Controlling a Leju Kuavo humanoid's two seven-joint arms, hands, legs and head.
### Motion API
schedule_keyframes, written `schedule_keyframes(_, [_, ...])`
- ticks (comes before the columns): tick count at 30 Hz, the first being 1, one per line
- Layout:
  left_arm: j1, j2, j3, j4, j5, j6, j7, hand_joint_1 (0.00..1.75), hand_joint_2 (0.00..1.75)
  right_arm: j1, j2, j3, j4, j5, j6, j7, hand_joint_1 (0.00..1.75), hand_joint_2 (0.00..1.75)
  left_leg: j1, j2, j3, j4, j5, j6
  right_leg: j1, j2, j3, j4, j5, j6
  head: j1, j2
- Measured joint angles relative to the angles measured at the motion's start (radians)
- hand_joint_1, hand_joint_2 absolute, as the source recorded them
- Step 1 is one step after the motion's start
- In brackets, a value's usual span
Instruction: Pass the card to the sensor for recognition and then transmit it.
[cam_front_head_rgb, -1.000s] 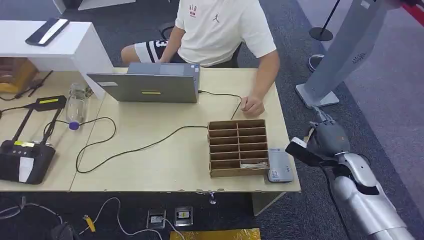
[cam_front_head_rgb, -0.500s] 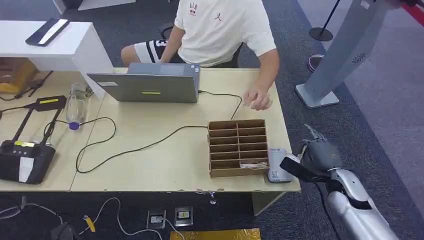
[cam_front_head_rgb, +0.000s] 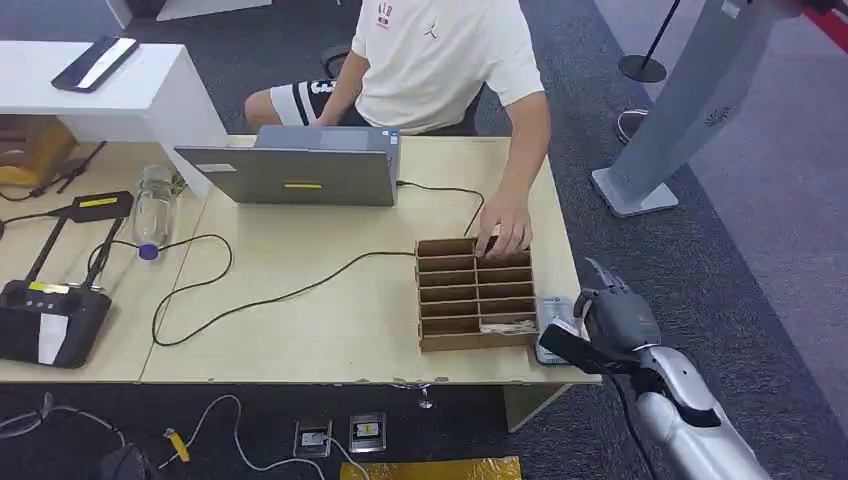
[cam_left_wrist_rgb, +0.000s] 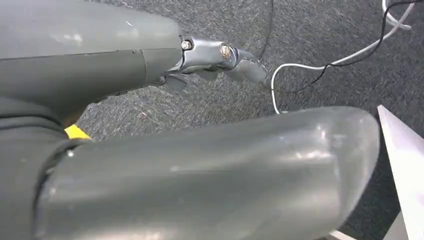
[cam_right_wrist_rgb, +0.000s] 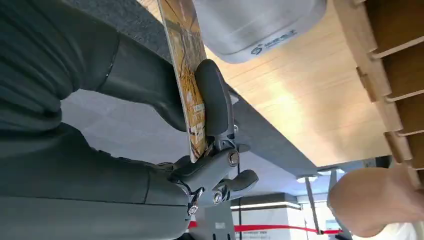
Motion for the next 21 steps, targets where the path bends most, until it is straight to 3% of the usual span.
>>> schedule_keyframes(21, [0.001, 0.0, 0.0, -0.001, -0.02, 0.0, 0.001, 0.0, 0.0, -0.02, 0.014, 0.023, -0.015, 0.003, 0.002, 0.008, 1.75, 1.75, 0.0, 0.0, 0.0, 0.0, 0.0, 0.0, 0.0, 0.0, 0.0, 0.0, 0.0, 0.0, 0.0, 0.0])
